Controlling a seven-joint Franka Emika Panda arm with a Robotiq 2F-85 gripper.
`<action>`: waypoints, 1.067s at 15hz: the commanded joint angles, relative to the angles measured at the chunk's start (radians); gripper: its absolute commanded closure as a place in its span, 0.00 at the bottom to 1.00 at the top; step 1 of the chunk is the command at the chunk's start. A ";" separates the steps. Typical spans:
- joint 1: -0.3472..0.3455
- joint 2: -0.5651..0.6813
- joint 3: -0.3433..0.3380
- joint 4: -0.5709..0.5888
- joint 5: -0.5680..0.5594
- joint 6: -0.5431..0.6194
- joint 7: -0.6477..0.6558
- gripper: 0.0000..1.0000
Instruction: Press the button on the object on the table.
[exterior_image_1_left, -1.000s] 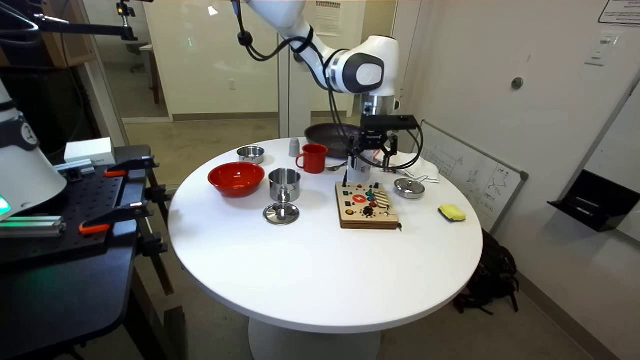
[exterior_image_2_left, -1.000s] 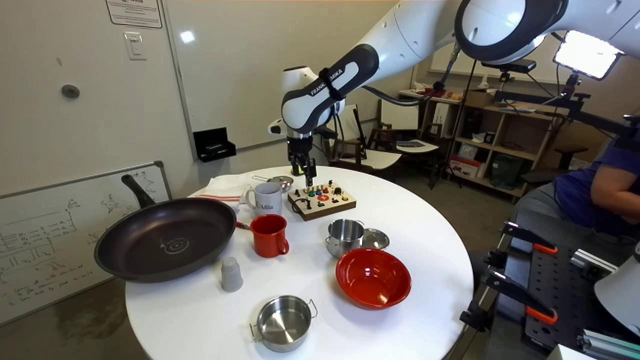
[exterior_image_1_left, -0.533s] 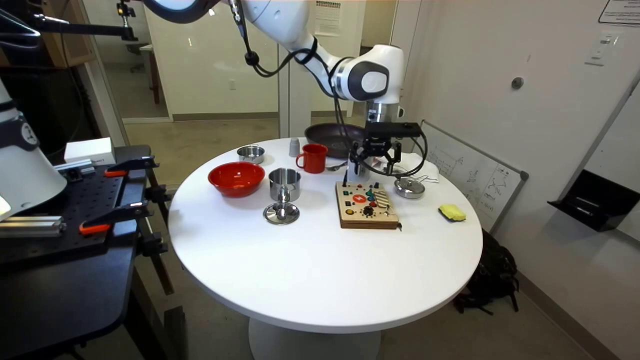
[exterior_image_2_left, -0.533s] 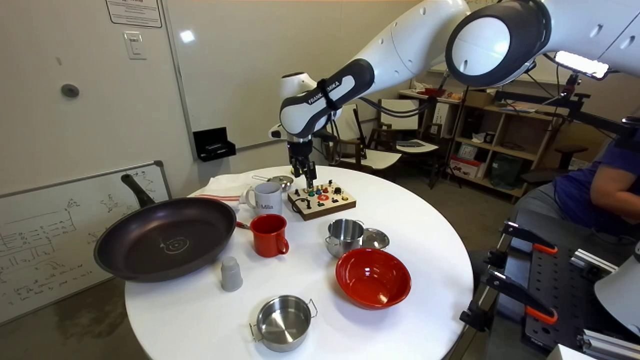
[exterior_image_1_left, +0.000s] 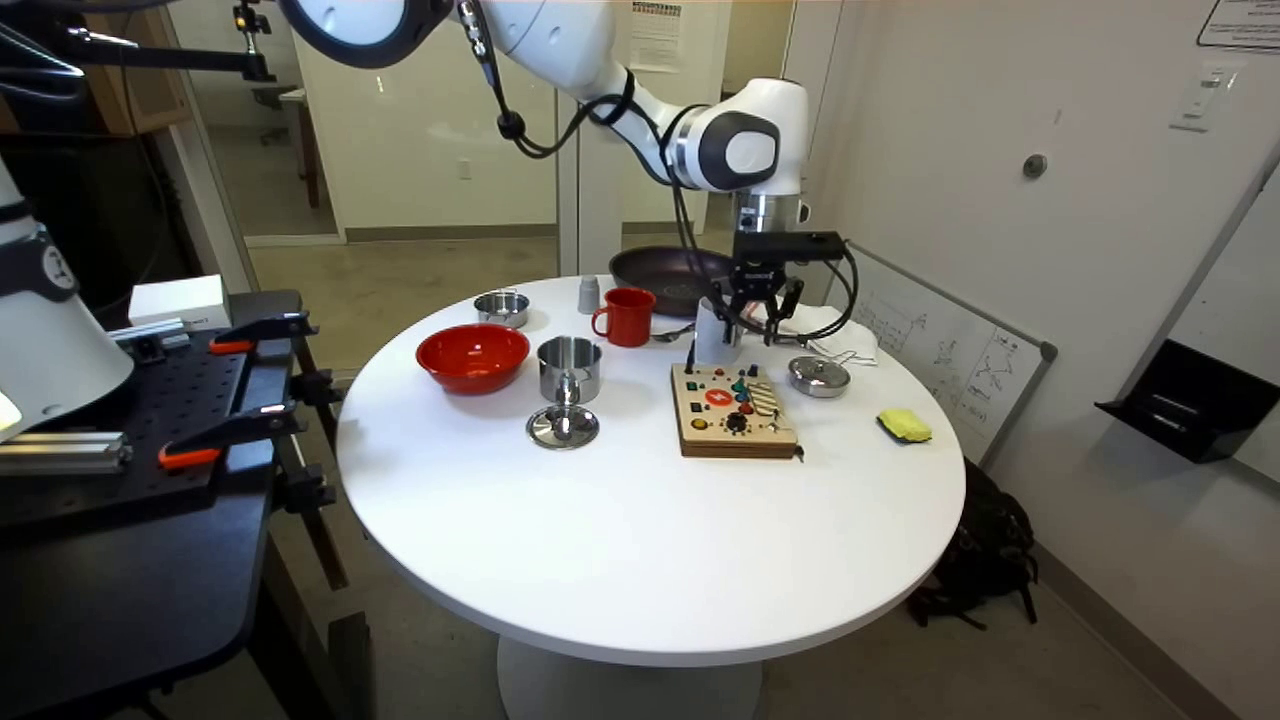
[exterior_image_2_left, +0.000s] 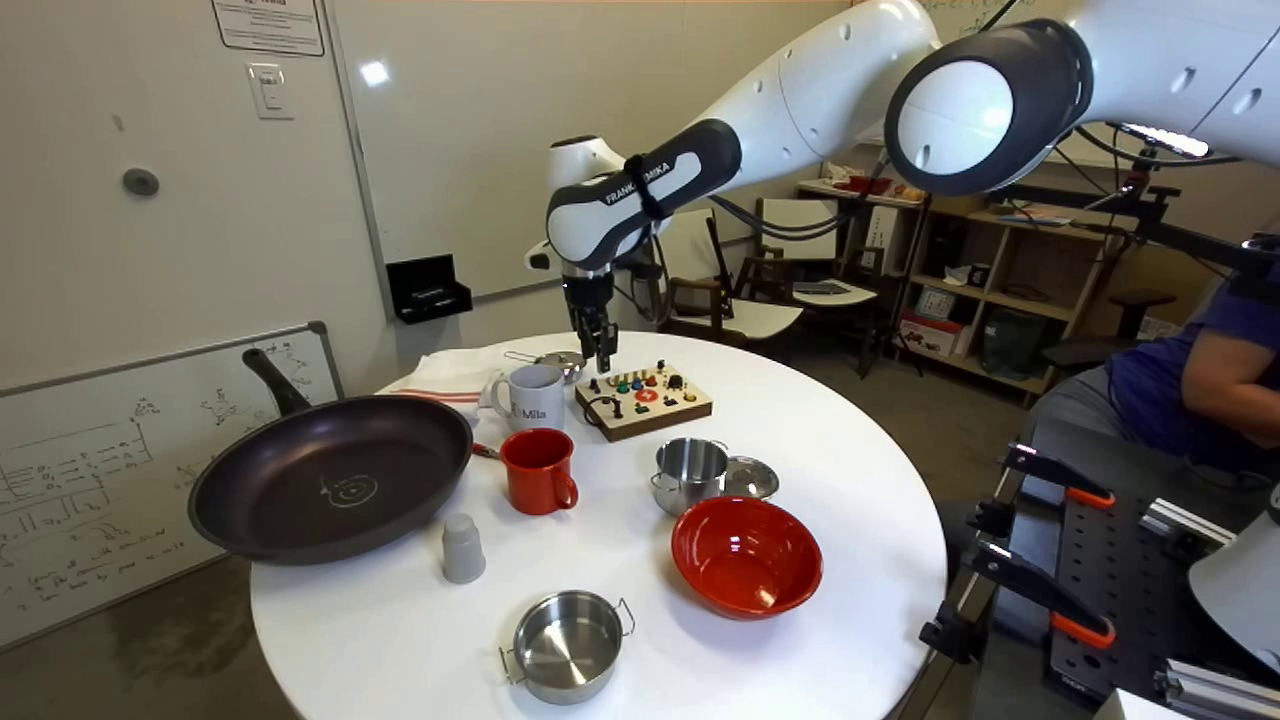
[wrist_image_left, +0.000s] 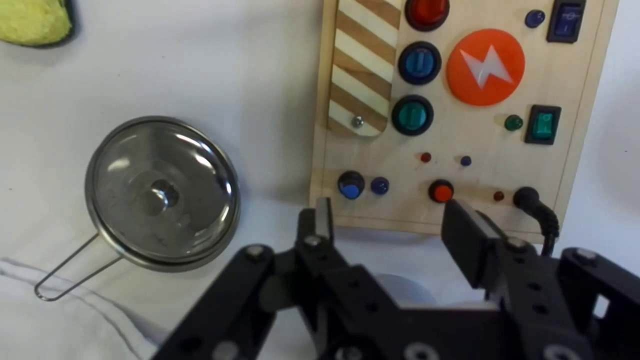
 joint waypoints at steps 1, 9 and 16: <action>0.017 0.047 -0.013 0.099 0.000 -0.064 0.017 0.71; 0.024 0.044 -0.021 0.110 -0.003 -0.161 0.024 0.96; 0.021 0.050 -0.013 0.114 0.001 -0.197 0.011 0.95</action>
